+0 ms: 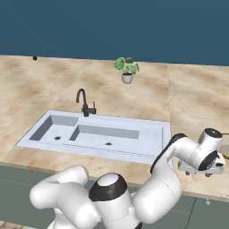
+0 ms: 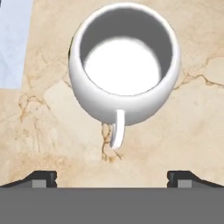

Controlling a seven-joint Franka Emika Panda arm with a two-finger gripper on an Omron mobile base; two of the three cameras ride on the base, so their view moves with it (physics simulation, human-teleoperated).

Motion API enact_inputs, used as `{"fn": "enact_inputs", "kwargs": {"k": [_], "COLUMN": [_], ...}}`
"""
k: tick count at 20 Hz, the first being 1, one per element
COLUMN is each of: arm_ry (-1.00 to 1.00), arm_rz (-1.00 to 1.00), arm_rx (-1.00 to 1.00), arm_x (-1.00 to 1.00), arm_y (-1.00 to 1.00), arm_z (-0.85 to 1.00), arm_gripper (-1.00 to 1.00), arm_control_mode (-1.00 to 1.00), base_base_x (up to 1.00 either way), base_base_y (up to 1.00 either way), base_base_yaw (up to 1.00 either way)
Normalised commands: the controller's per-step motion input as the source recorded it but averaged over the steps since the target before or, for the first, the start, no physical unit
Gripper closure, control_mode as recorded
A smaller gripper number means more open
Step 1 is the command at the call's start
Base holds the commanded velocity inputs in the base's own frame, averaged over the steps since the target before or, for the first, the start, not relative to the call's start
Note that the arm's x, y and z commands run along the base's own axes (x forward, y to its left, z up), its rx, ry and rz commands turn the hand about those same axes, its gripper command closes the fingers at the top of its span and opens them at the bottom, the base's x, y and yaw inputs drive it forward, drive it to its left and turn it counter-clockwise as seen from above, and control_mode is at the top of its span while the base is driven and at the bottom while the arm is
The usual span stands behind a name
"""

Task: Pick the mug and place it in the sink. Pick the bowl and place it in the open cabinet and then close the cabinet.

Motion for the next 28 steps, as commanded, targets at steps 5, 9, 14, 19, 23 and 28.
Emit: {"fn": "enact_inputs", "kwargs": {"k": [5,9,14,19,23,28], "arm_ry": [0.0,0.0,0.0,0.0,-0.01,-0.08], "arm_rz": [0.05,0.01,0.0,0.02,0.01,0.0], "arm_rx": [0.0,0.0,0.0,0.0,0.0,0.0], "arm_x": [0.14,0.22,0.16,0.13,0.01,-0.01], "arm_y": [-0.06,0.0,0.0,-0.07,-0.01,0.0], "arm_z": [-0.04,-0.1,-0.18,-0.12,-0.1,-0.01], "arm_gripper": [-1.0,-1.0,-1.0,-1.0,1.0,1.0], "arm_control_mode": [-1.0,-1.0,-1.0,-1.0,-1.0,-1.0], "base_base_x": [0.0,0.0,0.0,0.0,0.0,0.0], "base_base_y": [0.0,0.0,0.0,0.0,0.0,0.0], "base_base_yaw": [0.0,0.0,0.0,0.0,0.0,0.0]}}
